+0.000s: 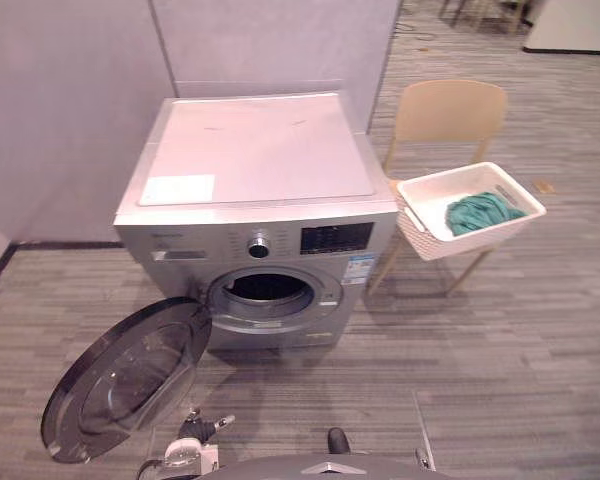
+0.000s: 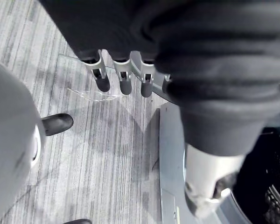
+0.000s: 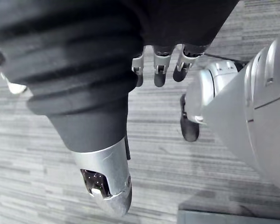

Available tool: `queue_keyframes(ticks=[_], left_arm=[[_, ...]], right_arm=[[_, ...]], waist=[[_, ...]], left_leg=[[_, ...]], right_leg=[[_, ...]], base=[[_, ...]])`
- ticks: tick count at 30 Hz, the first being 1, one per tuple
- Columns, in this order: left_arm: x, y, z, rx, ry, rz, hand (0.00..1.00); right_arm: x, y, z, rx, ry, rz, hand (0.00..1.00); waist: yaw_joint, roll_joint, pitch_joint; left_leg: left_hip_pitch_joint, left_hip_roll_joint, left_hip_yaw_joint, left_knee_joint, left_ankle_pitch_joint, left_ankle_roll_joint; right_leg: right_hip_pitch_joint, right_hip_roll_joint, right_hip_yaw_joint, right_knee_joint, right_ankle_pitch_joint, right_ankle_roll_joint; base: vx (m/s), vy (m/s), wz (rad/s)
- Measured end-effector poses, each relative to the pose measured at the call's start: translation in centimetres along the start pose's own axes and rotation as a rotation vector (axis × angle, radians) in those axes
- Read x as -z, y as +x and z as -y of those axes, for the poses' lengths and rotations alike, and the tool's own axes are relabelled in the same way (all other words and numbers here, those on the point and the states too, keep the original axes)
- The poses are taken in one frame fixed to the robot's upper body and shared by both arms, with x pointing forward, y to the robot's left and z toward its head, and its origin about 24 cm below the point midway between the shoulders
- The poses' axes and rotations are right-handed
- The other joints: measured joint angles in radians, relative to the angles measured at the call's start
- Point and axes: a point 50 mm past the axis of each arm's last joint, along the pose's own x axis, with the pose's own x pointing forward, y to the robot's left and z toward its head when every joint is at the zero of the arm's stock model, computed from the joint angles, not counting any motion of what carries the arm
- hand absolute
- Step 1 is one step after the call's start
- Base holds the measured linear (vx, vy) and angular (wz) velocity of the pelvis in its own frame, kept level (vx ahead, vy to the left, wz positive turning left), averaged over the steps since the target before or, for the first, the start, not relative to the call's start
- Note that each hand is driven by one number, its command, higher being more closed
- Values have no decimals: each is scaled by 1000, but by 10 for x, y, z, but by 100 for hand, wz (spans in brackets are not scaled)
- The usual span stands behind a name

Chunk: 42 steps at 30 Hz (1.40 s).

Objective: Pick up the laundry basket with both hands and put the clothes into the washing machine.

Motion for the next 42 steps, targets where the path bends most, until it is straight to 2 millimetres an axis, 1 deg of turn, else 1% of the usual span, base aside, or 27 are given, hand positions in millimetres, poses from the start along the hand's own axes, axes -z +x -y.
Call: queue_keyframes(ticks=[3, 5, 7, 8, 9, 10, 11, 13, 15, 17, 20, 21, 22, 23, 24, 25, 26, 27, 29, 30, 32, 34, 36, 38, 39, 41, 42], left_arm=[[1, 0, 0, 1, 1, -7, 0], [0, 0, 2, 5, -8, 0, 0], [-2, -1, 2, 2, -23, 13, 0], [-1, 0, -3, -12, -47, 11, 0], [-3, 0, -6, -20, -65, 13, 0], [-1, 1, -12, -35, -113, 0, 0], [3, 0, -11, -41, -176, -19, 0], [3, 1, -18, -67, -276, -28, 0], [2, 1, -19, -74, -328, -35, 0], [-2, 2, -13, -62, -342, -30, 0], [-10, 3, -8, -46, -276, -6, 0], [-14, 3, -11, -56, -277, 18, 0], [-15, 2, -15, -69, -291, 32, 0], [-16, 2, -17, -79, -305, 38, 0], [-14, 1, -21, -91, -318, 39, 0], [-10, 1, -20, -94, -318, 29, 0], [-8, 0, -18, -89, -314, 22, 0], [-7, 0, -14, -84, -314, 21, 0], [-9, -1, -13, -82, -309, 32, 0], [-9, -1, -15, -88, -308, 39, 0], [-9, -2, -24, -111, -292, 58, 0], [-10, -2, -23, -110, -292, 61, 0], [-10, -2, -19, -102, -293, 57, 0], [-8, -2, -18, -99, -297, 52, 0], [-6, -2, -19, -104, -312, 40, 0], [4, 2, -27, 22, -395, -117, 0], [3, 4, -28, 45, -423, -170, 0]], right_arm=[[1, -1, -2, -12, -6, 8, 0], [1, -3, -17, -77, -25, 29, 0], [4, -5, -29, -129, -40, 33, 0], [10, -8, -38, -175, -54, 33, 0], [13, -9, -39, -183, -57, 27, 0], [14, -9, -38, -182, -62, 25, 0], [16, -9, -30, -162, -70, 20, 0], [23, -10, -13, -119, -72, -5, 0], [25, -10, 0, -80, -90, -23, 0], [23, -8, 4, -60, -127, -30, 0], [25, -7, 8, -42, -169, -50, 0], [27, -7, 13, -27, -174, -67, 0], [29, -7, 10, -38, -184, -72, 0], [28, -7, 8, -45, -192, -71, 0], [27, -8, 1, -80, -224, -58, 0], [23, -10, -16, -150, -259, -27, 0], [20, -10, -28, -191, -277, -5, 0], [15, -13, -49, -266, -301, 36, 0], [16, -17, -78, -355, -342, 57, 0], [18, -19, -85, -380, -358, 58, 0], [26, -27, -103, -471, -409, 54, 0], [28, -31, -114, -513, -447, 67, 0], [31, -34, -124, -540, -466, 69, 0], [35, -35, -124, -543, -464, 59, 0], [43, -34, -120, -529, -475, 30, 0], [59, -35, -114, -519, -485, -21, 0], [67, -37, -114, -530, -530, -61, 0]], waist=[[-10, -8, 6], [-10, -9, 30], [-11, -11, 38], [-8, -21, 59], [-6, -41, 71], [-13, -19, 77], [-21, -19, 76], [-19, -34, 74], [-34, -25, 70], [-26, -11, 78], [-52, -13, 78], [-56, -17, 75], [-52, -30, 66], [-49, -32, 64], [-39, -37, 60], [-22, -40, 59], [-16, -34, 64], [-7, -19, 74], [18, -7, 72], [28, -7, 72], [39, -12, 71], [48, -9, 72], [63, -3, 76], [86, 2, 73], [106, -14, 61], [98, -49, 32], [105, -61, 42]], left_leg=[[29, 2, 71, 10, -22, -9], [61, 23, 159, 61, -57, -20], [76, 39, 236, 94, -85, -28], [107, 50, 313, 119, -112, -34], [125, 46, 350, 125, -118, -40], [148, 58, 402, 120, -127, -49], [166, 72, 436, 121, -128, -57], [196, 81, 472, 124, -134, -95], [211, 109, 475, 112, -97, -113], [234, 115, 460, 73, -68, -116], [250, 152, 426, 116, -51, -119], [248, 190, 397, 210, -52, -118], [215, 254, 354, 366, -44, -86], [189, 287, 328, 457, -36, -11], [121, 343, 257, 640, 39, 158], [46, 373, 151, 801, 99, 190], [1, 371, 99, 879, 81, 165], [-87, 348, 13, 998, 41, 114], [-207, 221, -108, 1061, -49, 73], [-229, 193, -113, 1054, -75, 67], [-294, 159, -52, 905, -145, 77], [-341, 116, -6, 715, -156, 87], [-369, 62, -10, 508, -127, 76], [-363, 13, -52, 356, -49, 104], [-351, -4, -61, 380, 8, 154], [-342, -40, -33, 396, -58, 149], [-321, -59, -21, 353, -60, 153]], right_leg=[[-27, 20, 71, 19, 3, -4], [-63, 59, 138, 102, -7, -12], [-129, 100, 130, 199, -11, -16], [-170, 114, 55, 272, -39, -55], [-180, 113, 34, 284, -75, -68], [-198, 81, -58, 305, -115, -80], [-223, 38, -171, 358, -124, -101], [-245, -11, -276, 412, -138, -99], [-237, 26, -309, 424, -148, -101], [-263, 46, -335, 472, -167, -121], [-266, 54, -354, 567, -264, -124], [-244, 58, -354, 591, -309, -127], [-218, 72, -353, 605, -350, -126], [-204, 83, -346, 604, -364, -131], [-179, 106, -319, 599, -377, -151], [-155, 131, -274, 590, -379, -175], [-142, 140, -257, 582, -377, -189], [-109, 160, -226, 549, -369, -203], [-28, 175, -162, 468, -354, -224], [-3, 178, -144, 444, -347, -221], [99, 185, -115, 346, -332, -189], [141, 186, -88, 303, -326, -194], [183, 185, -50, 260, -328, -184], [224, 183, -14, 240, -364, -167], [239, 167, 26, 271, -414, -158], [227, 122, 28, 330, -442, -121], [155, 118, 27, 483, -445, -81]], base=[[-5, -8, -72], [-1, -12, -121], [-32, -27, -143], [-58, -39, -142], [-66, -25, -164], [-20, 19, -122], [21, 36, -105], [107, 7, -56], [232, -97, -25], [244, -113, -39], [187, -162, 2], [213, -238, -12], [207, -279, -22], [197, -333, -45], [180, -326, -78], [173, -285, -93], [151, -216, -100], [134, -135, -80], [181, -70, -85], [210, 12, -83], [243, 44, -47], [310, 111, -26], [376, 197, -52], [505, 305, -68], [602, 338, -63], [458, 201, -30], [405, 94, 4]])
